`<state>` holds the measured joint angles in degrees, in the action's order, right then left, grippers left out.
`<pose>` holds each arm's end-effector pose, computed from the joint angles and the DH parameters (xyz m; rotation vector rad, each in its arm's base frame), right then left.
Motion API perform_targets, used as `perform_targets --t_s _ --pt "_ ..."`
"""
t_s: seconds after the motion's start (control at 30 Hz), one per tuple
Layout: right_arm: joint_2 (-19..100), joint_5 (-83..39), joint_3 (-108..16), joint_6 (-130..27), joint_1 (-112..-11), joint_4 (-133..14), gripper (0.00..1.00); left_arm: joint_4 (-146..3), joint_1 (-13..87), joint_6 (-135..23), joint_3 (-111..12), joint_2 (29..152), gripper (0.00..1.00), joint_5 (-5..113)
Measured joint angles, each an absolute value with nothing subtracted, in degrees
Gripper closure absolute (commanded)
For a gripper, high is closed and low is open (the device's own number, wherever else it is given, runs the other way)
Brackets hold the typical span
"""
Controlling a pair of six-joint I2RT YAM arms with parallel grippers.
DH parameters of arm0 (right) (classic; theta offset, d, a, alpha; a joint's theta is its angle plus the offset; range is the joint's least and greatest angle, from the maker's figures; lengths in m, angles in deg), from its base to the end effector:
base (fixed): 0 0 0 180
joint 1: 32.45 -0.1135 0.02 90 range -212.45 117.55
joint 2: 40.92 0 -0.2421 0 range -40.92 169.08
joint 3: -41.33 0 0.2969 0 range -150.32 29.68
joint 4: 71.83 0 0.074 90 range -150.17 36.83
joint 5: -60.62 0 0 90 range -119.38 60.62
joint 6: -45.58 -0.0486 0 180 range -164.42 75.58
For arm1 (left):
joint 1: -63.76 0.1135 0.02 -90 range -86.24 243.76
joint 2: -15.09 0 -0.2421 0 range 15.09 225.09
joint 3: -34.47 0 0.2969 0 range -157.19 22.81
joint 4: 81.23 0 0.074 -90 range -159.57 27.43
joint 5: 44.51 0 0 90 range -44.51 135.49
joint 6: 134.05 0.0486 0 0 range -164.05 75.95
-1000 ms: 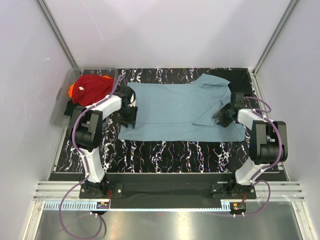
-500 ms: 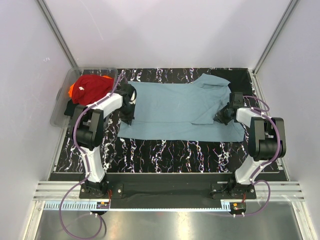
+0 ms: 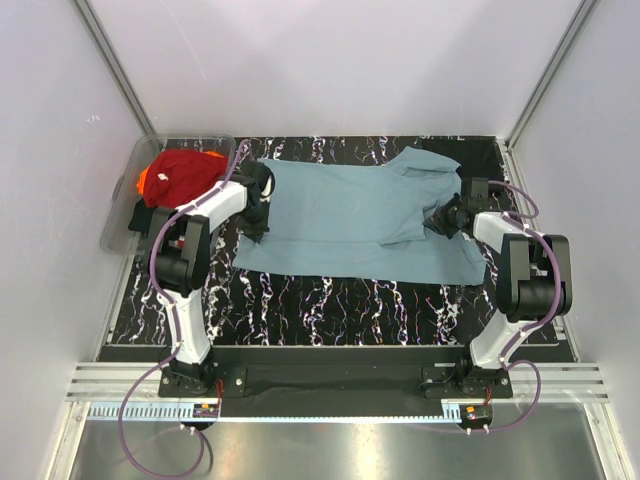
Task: Fold and stack the t-shirts
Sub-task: Fold the tshirt
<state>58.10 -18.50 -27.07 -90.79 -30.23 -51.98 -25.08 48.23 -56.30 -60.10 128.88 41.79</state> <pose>0.3910 -0.0060 0.1075 0.9559 2.3267 0.5613 0.4141 -0.1118 0.1188 0.0704 2.8775 0.0016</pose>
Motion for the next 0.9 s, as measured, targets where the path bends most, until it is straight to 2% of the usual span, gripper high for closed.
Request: perform_targets --t_s 0.13,0.2,0.43,0.73,0.8,0.83,0.87,0.9 --pt "58.10 -16.49 -28.12 -91.45 -30.34 -54.54 1.00 -24.71 48.25 -56.63 -61.24 129.54 1.00 41.20" --pt "58.10 -16.08 -28.41 -91.86 -30.56 -55.55 1.00 -24.67 48.25 -57.02 -61.35 129.61 0.96 40.85" --pt "58.82 -13.59 -29.76 -93.68 -31.17 -58.95 1.00 -24.53 48.23 -58.49 -61.83 129.93 0.93 39.36" --pt "67.98 -11.05 -40.30 -90.99 -35.76 -60.59 1.00 -24.45 48.23 -59.05 -61.98 130.87 0.89 39.01" --pt "69.58 -10.51 -42.31 -89.81 -36.83 -60.42 0.95 -24.43 48.23 -59.05 -61.98 130.90 0.89 38.97" --pt "70.17 -10.29 -43.01 -88.98 -37.29 -60.27 0.88 -24.45 48.23 -59.03 -61.98 130.90 0.89 38.90" --pt "70.41 -10.31 -43.34 -88.26 -37.51 -59.85 0.71 -24.45 48.23 -59.05 -61.98 130.90 0.89 38.82" --pt "70.49 -10.40 -43.51 -87.82 -37.55 -59.28 0.65 -24.45 48.23 -59.03 -61.98 130.90 0.89 38.75"
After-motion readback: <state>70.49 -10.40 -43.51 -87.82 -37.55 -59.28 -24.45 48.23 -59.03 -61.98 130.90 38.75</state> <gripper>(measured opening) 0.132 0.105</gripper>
